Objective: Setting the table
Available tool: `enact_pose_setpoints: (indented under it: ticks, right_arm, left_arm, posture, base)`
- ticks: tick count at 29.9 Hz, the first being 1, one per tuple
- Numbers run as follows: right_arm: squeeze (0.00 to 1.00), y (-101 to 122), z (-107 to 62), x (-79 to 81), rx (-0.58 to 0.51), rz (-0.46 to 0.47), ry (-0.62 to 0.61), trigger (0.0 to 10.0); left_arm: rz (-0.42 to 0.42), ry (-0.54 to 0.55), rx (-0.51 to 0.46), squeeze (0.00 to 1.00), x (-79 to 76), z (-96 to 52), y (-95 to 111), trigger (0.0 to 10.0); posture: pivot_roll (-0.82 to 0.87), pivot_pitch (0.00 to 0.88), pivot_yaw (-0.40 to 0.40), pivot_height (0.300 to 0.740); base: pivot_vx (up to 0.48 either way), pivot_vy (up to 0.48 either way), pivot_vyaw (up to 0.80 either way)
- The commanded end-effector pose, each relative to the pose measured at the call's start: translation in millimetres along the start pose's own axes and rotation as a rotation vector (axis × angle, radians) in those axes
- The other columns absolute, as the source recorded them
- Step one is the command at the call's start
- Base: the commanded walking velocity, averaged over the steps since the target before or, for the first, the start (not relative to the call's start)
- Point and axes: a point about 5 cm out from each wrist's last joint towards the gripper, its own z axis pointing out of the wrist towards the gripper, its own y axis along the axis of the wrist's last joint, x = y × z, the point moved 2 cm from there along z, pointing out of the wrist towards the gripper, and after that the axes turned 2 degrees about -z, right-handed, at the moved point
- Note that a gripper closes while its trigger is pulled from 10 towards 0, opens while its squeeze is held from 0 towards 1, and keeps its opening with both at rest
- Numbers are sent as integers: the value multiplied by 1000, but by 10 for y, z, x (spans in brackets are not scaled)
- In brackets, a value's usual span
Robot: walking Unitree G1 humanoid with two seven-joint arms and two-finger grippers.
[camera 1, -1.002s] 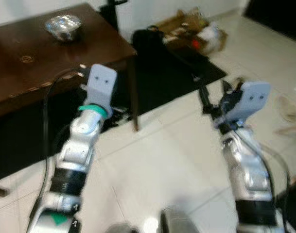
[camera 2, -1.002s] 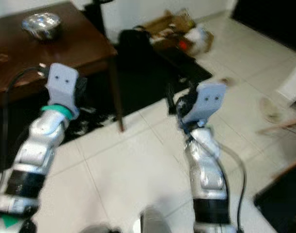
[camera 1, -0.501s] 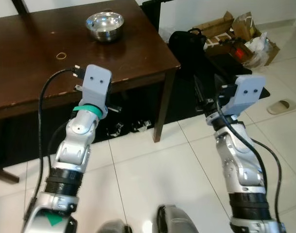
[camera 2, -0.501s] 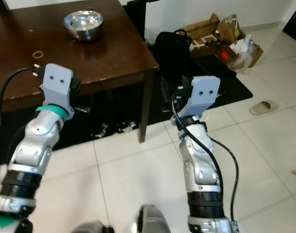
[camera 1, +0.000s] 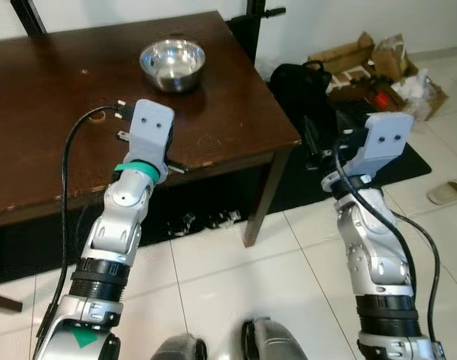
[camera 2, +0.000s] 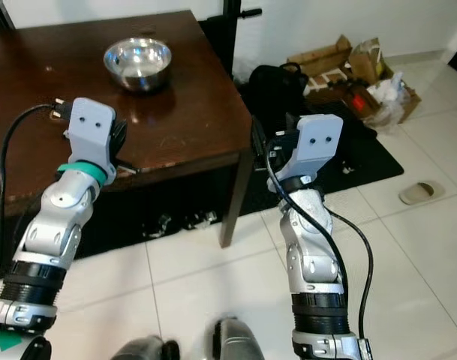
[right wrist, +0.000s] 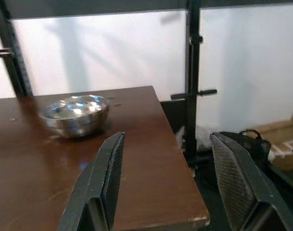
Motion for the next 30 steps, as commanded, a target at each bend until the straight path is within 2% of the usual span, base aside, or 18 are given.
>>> enact_pose_setpoints:
  ticks: [1,10,19,30]
  right_arm:
    - [0,16,-4,-18,-8,-2,-3,10000]
    - [0,20,4,10,-12,-1,12,10000]
    - [0,57,34,40,-25,-7,35,10000]
    - [0,54,20,36,-23,-8,36,10000]
  left_arm:
    - [12,-3,5,51,-3,-2,-15,10000]
    - [52,31,-57,51,73,15,114,10000]
    - [35,55,-46,51,180,58,126,10000]
    - [29,52,-41,43,178,69,114,10000]
  posture:
    - [-41,0,74,740]
    - [-35,0,71,740]
    - [-34,0,70,740]
    - [-41,0,73,740]
  base:
    - [480,0,0]
    - [480,0,0]
    - [480,0,0]
    - [480,0,0]
